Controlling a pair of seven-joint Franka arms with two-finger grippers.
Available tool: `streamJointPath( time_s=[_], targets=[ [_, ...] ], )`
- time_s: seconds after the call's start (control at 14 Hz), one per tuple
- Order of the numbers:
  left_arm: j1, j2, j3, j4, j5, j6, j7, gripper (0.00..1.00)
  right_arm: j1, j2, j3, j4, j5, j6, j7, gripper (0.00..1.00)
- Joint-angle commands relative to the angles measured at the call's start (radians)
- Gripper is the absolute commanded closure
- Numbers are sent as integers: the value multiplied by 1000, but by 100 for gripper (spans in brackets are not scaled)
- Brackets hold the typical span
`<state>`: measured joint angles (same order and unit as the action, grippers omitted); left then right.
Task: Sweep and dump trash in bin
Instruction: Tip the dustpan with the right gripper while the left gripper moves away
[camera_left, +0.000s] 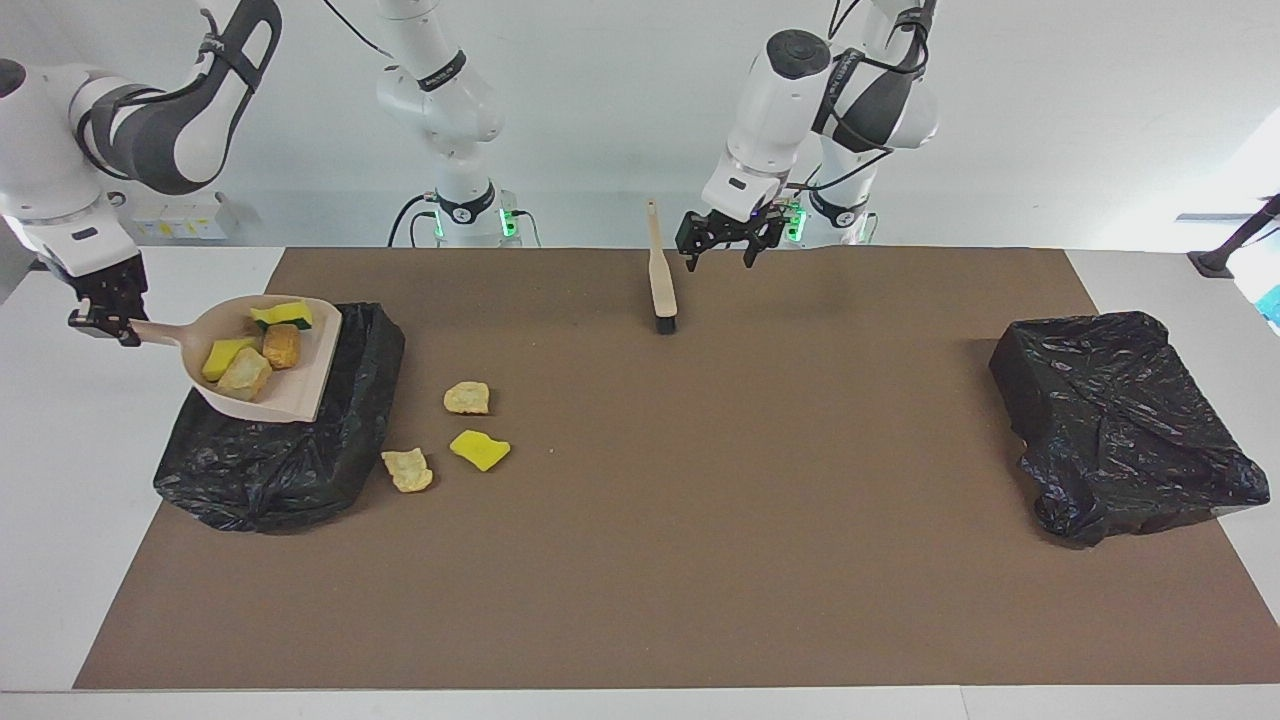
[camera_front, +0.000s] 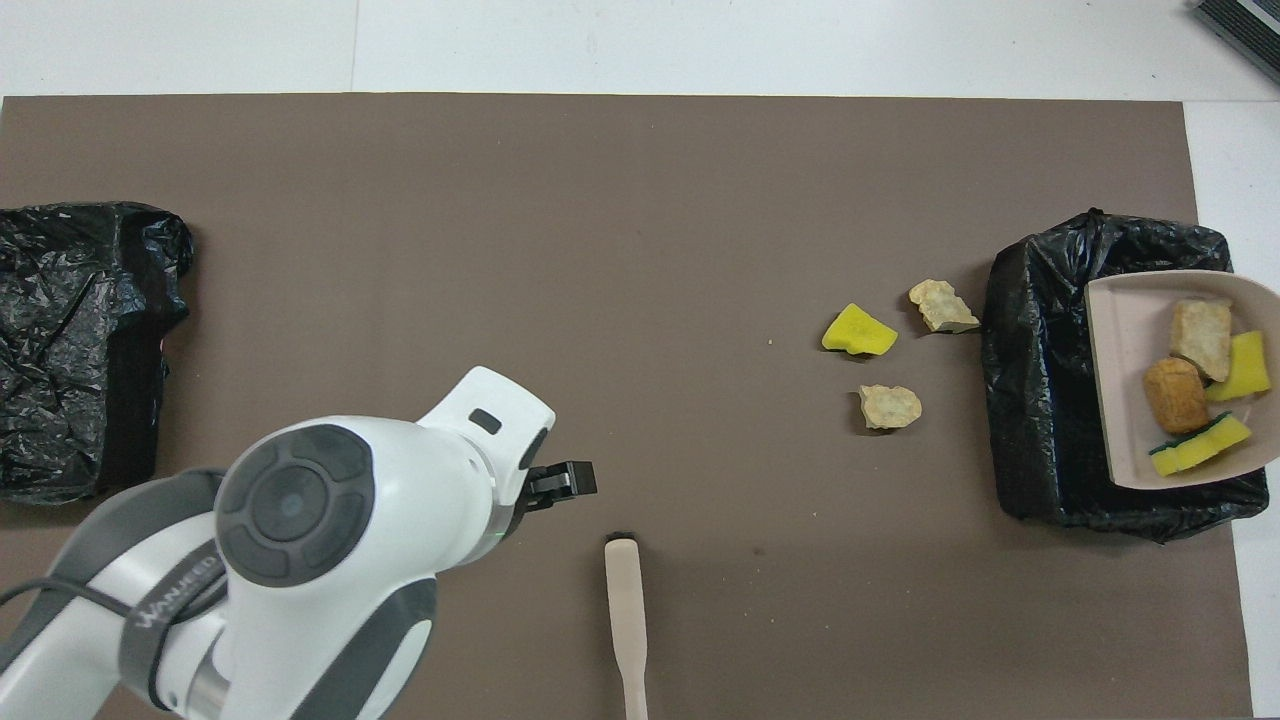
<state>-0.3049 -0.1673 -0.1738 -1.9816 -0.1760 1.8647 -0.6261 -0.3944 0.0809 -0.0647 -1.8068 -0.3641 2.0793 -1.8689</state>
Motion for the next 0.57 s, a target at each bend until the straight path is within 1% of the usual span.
streamJointPath(
  time_s=[0.0, 0.14, 0.29, 0.43, 0.5],
  targets=[
    [105, 22, -4, 102, 19, -114, 170, 0, 61, 2, 13, 14, -151, -14, 106, 100],
    [197, 32, -4, 119, 55, -130, 406, 0, 109, -4, 13, 15, -266, -86, 218, 100],
    [245, 34, -1, 139, 91, -130, 579, 0, 129, -12, 13, 6, -318, -108, 266, 100],
    [282, 35, -1, 168, 128, -125, 606, 0, 135, -12, 14, 6, -399, -113, 284, 100],
    [302, 35, 0, 194, 128, -124, 608, 0, 135, -13, 14, 6, -417, -119, 296, 100]
  ],
)
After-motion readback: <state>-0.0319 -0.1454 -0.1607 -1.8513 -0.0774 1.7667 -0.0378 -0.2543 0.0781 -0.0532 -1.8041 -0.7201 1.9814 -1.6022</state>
